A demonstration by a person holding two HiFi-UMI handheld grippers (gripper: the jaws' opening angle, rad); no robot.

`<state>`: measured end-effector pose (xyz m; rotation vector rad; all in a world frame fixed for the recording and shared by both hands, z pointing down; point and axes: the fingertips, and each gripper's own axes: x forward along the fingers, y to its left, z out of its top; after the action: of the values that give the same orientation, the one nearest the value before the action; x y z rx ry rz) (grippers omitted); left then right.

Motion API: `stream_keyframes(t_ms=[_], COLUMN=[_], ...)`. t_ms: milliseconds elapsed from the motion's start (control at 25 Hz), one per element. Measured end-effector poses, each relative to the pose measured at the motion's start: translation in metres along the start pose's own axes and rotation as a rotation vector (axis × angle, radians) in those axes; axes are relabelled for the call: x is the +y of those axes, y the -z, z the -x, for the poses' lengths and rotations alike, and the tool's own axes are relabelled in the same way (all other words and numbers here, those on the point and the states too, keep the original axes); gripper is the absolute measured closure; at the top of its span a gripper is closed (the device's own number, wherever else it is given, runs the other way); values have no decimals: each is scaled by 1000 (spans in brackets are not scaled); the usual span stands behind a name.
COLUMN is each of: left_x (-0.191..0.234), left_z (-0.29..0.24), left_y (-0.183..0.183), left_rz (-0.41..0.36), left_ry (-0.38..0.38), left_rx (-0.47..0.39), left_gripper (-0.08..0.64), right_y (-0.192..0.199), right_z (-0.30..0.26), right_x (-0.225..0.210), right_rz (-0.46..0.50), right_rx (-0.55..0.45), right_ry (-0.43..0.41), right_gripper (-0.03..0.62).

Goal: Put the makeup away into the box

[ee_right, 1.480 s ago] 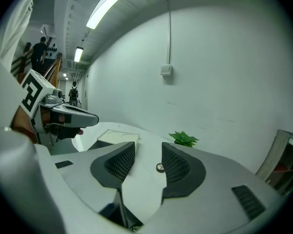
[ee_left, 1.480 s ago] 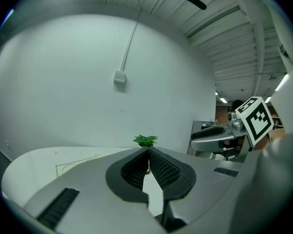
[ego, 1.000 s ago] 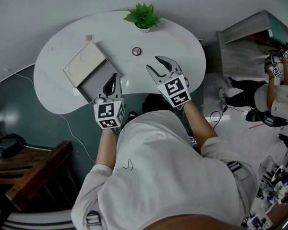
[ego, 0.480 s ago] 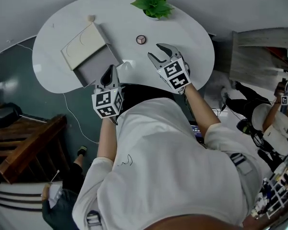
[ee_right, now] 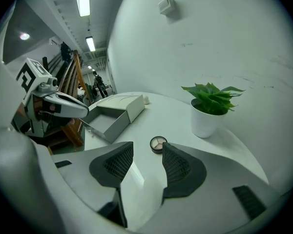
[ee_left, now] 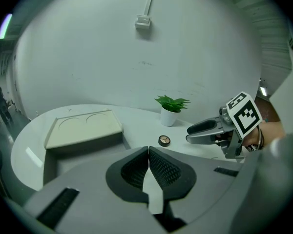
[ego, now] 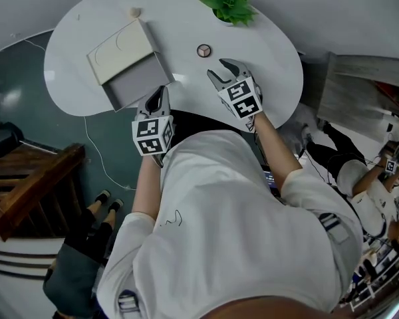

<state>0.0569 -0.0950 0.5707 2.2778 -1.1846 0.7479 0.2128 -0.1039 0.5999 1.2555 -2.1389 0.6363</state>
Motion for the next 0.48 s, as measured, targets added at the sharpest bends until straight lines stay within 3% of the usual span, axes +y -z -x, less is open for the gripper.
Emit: stream_keyframes(t_ms=[480], left_x=[23], left_z=[-13], left_y=[3], left_rz=[28], left_ry=[13], left_rx=[4], left_gripper=[540], right_y=[-1], right_z=[-33], right_x=[-1], right_rz=[18], right_rx=[55], right_ry=[21], right_gripper=[405])
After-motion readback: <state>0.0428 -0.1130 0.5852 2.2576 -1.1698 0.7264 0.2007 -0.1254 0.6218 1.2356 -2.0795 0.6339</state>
